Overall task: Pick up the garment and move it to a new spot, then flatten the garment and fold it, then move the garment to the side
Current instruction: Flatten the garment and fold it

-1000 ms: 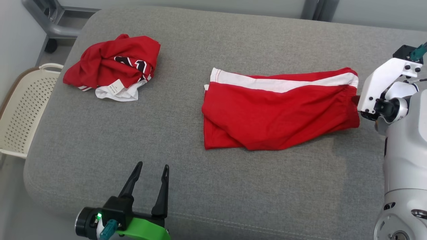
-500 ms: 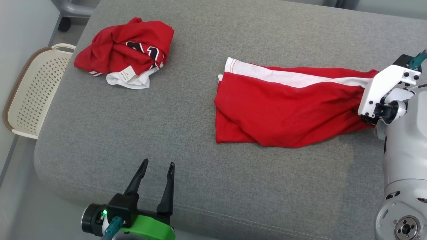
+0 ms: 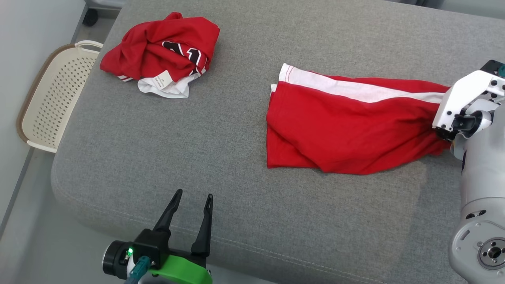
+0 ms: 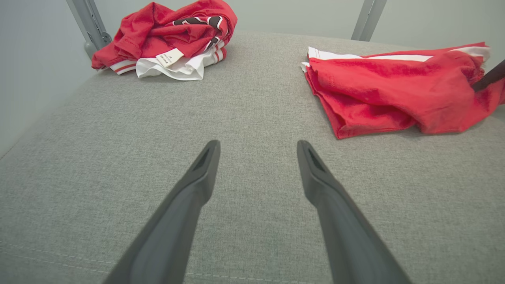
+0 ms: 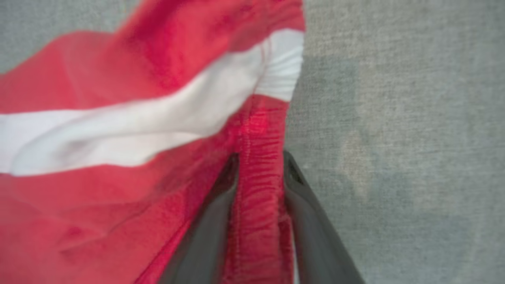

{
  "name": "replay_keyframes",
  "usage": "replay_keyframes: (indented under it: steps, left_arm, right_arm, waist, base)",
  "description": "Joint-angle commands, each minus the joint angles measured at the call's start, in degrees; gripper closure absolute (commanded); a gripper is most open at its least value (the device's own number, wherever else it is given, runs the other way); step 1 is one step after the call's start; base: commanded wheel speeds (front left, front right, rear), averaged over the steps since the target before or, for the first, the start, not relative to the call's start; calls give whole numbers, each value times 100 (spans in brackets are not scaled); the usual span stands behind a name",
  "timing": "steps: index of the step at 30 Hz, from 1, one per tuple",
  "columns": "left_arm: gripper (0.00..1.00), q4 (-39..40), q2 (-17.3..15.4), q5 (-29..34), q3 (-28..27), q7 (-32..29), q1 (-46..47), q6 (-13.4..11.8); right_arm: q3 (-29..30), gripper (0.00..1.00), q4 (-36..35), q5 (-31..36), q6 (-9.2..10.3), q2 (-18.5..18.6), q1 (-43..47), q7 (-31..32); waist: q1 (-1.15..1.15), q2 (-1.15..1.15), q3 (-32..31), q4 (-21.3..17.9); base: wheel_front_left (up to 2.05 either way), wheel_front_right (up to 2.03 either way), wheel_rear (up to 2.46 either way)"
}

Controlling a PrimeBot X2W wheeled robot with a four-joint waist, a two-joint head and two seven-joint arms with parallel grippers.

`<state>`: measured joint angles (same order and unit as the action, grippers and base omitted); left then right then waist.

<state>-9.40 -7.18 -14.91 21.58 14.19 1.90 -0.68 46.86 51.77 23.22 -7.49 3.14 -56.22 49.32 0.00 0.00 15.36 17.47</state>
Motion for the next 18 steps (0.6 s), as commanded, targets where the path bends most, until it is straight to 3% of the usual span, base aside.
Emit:
replay_keyframes:
  steps: [1, 18]
  left_arm:
    - [0, -7, 6, -33, 1, 5, 115, -7]
    - [0, -73, 23, -131, 4, 50, 195, -73]
  right_arm:
    - [53, 100, 128, 101, 0, -39, 61, 0]
    - [128, 100, -775, 1142, 5, 151, 94, 79]
  waist:
    - [0, 0, 9, 9]
    - [0, 0, -156, -212]
  base:
    - [0, 0, 0]
    - [0, 0, 0]
